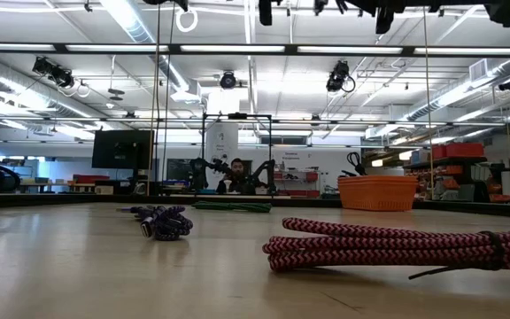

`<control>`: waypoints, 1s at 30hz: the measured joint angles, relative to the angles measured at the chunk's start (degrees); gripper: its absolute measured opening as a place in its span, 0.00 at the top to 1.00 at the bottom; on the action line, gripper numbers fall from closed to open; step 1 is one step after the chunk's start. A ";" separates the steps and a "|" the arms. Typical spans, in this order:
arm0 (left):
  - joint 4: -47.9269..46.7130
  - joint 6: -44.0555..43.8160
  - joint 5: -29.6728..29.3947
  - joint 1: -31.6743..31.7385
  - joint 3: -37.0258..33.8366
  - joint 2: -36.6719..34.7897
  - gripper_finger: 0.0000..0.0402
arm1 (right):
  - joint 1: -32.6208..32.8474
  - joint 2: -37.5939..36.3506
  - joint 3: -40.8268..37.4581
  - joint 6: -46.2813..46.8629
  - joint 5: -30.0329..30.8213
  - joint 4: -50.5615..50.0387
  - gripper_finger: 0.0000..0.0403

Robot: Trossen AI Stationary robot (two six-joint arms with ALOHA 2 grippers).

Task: Pick & Place USB Port
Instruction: Put the right blue and black charger cable into the yellow bin

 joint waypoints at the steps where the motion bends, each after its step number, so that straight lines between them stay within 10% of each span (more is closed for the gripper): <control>1: -0.49 0.14 -0.01 -0.01 -0.05 0.15 0.79 | -0.05 0.22 -0.02 0.27 -0.17 -0.30 1.00; 30: -0.59 4.14 1.19 0.03 -0.04 1.37 0.78 | -1.63 0.36 -0.02 0.16 2.59 -3.38 1.00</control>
